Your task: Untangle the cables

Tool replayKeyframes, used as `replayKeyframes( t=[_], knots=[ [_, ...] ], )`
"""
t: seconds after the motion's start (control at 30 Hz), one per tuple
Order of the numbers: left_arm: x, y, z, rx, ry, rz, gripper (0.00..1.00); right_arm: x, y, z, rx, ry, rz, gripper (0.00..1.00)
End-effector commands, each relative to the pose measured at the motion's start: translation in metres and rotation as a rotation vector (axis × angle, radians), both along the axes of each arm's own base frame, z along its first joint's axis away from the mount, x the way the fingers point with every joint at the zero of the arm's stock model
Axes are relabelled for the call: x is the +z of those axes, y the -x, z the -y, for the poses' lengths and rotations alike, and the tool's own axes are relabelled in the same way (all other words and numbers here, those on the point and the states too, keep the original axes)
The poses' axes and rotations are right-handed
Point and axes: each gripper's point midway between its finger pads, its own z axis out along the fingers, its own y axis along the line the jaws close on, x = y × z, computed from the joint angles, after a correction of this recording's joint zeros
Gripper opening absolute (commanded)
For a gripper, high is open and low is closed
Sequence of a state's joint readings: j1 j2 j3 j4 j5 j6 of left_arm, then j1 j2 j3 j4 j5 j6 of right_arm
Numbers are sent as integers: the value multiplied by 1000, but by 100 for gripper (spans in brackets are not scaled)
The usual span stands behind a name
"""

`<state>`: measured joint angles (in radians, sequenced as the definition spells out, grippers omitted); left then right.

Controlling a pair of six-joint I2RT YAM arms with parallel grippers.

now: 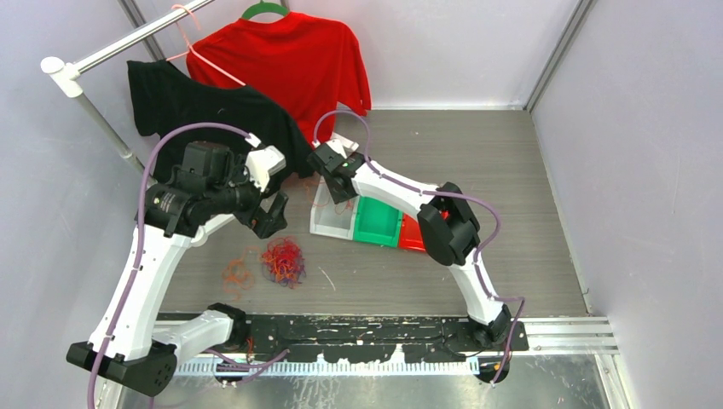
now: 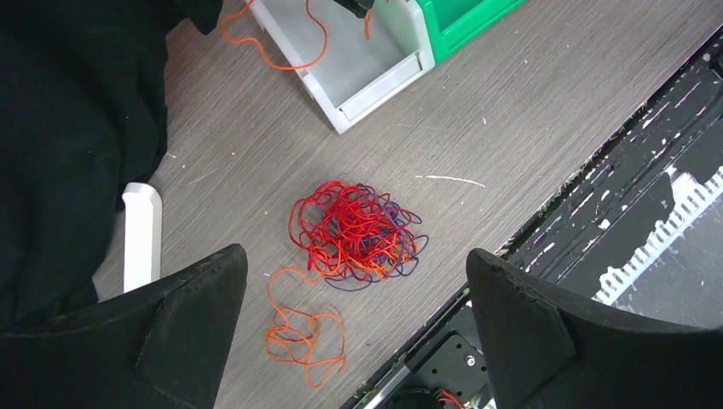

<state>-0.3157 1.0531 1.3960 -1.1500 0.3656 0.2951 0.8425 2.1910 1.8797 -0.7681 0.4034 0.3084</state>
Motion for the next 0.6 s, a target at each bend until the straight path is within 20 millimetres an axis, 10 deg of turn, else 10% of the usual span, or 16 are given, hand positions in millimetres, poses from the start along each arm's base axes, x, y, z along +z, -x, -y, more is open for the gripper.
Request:
replayKeyframes(
  t=[0.0,0.17,0.57],
  knots=[
    [5,1,-2,-6,-1,34,99,36,-11,-8,-24,-77,104,45],
    [1,0,-5,-3,-14,20,97,62,-7,-4,-30,-154,128,63],
    [-25,-5,-15,-19,-32,-70,81,98,6,-6,-19,-299,137,59]
  ],
)
